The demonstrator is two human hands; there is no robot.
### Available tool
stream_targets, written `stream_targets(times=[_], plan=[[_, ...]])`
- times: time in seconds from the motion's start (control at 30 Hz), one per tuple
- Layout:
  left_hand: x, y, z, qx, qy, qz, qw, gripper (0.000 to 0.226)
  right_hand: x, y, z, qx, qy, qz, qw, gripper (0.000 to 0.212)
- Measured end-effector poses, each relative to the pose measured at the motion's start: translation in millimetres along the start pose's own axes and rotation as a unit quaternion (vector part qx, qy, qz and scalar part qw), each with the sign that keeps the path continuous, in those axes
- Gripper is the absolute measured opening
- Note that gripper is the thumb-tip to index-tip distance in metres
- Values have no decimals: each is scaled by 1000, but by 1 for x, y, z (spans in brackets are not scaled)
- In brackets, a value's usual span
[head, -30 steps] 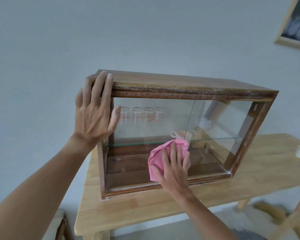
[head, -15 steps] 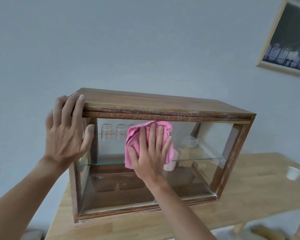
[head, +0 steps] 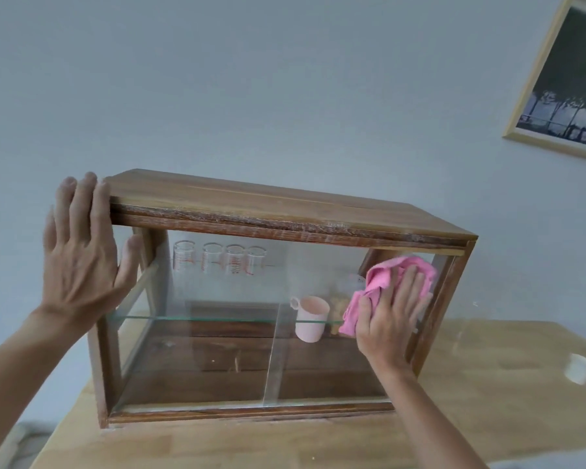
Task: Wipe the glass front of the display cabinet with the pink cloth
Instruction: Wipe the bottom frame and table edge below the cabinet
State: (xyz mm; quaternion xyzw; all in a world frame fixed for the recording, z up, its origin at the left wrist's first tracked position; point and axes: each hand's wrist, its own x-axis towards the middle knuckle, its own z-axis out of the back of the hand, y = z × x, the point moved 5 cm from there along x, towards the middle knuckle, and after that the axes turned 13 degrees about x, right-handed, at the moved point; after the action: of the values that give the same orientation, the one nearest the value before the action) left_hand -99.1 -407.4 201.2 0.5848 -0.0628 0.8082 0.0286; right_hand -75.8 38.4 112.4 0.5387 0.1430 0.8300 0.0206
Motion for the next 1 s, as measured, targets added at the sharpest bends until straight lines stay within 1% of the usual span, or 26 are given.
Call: stream_targets(times=[0.07,0.1,0.2,0.27,0.3,0.43,0.57,0.67,0.8,0.87,0.93,1.0], plan=[[-5,-4,-3,8,10,13,1000,77,-8,-32,7,-19,21,-33,999,66],[-9,-7,-5,5,15,32,999,77,-14,-44,9,-34,37,-25,998,63],[-39,-17,-13,-25,37,138,989,77,-40,-65,9,-67,79,32,994,53],[-74,-23,-20,-38,67,204,976,76,-61,-73,5,-78,105,38,991,52],[-93,-26,-23,-37,84,223,971,76,-74,-77,1,-84,121,38,988,53],[-160,-36,-31,-25,146,254,956,78,-131,-91,-15,-96,182,28,978,55],[-206,-35,-36,-14,207,278,938,80,-168,-96,-27,-91,207,-32,974,68],[-232,-30,-40,-3,247,288,925,81,-176,-90,-28,-71,201,-69,975,77],[-249,-33,-43,2,273,301,914,83,-173,-57,-36,-50,181,-70,980,65],[-249,-35,-44,4,280,293,914,84,-153,-25,-44,-9,151,-28,988,62],[-248,-34,-45,9,289,286,913,85,-122,13,-48,17,118,52,992,59],[-249,-32,-46,15,296,284,912,85,-87,51,-51,20,78,126,989,60]])
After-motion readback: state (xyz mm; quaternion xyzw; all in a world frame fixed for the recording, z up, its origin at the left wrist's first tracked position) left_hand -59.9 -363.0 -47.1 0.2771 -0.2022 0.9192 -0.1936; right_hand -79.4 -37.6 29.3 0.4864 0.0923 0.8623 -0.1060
